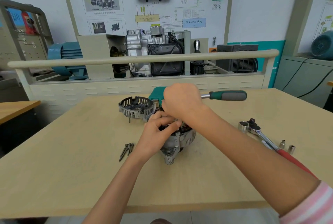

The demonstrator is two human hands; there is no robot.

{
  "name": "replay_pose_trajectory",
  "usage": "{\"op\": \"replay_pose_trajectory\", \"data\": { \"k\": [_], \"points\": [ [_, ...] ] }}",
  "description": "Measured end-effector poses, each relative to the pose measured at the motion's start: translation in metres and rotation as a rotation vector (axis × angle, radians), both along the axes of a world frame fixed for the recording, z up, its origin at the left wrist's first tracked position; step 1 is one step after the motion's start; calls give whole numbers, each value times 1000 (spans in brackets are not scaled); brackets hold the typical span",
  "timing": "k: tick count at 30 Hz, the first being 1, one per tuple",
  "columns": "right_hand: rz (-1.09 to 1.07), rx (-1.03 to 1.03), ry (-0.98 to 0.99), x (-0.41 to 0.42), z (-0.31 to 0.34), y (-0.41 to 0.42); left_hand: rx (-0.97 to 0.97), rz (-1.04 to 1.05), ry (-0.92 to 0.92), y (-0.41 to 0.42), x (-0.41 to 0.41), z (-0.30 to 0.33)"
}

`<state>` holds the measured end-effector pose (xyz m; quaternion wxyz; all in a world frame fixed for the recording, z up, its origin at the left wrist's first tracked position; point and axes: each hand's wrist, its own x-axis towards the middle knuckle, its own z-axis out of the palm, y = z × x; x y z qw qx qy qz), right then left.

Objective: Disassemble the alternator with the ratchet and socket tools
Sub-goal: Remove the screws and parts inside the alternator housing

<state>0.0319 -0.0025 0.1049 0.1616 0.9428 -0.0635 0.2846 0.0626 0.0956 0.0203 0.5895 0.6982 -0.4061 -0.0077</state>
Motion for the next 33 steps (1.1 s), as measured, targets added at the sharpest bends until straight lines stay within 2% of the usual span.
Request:
{"op": "replay_pose_trajectory", "data": {
  "k": [3,7,11,15,17,20,24,28,30,33],
  "points": [
    [190,-25,64,-2,4,-10,42,-17,-13,1,1,1],
    [360,95,139,-8,9,-16,67,-1,-44,0,2,0],
    [272,84,97,-10,6,-16,25,48,-2,-2,-4,4],
    [-74,75,6,-7,0,-2,13,92,0,-6,-5,3],
    [-161,57,-10,-4,-2,6,4,94,-5,-6,-5,2],
    [-99,21,-10,-3,-1,6,-3,65,-3,-5,-4,1],
    [122,-25,48,-5,4,-6,22,8,-29,0,-1,0],
    [338,41,153,-10,10,-18,38,-6,-50,1,1,-2],
    [361,60,169,-12,12,-18,-16,-21,-5,0,-1,-1],
    [252,5,115,-11,8,-11,-103,17,19,-3,-3,-3]
  ]
}}
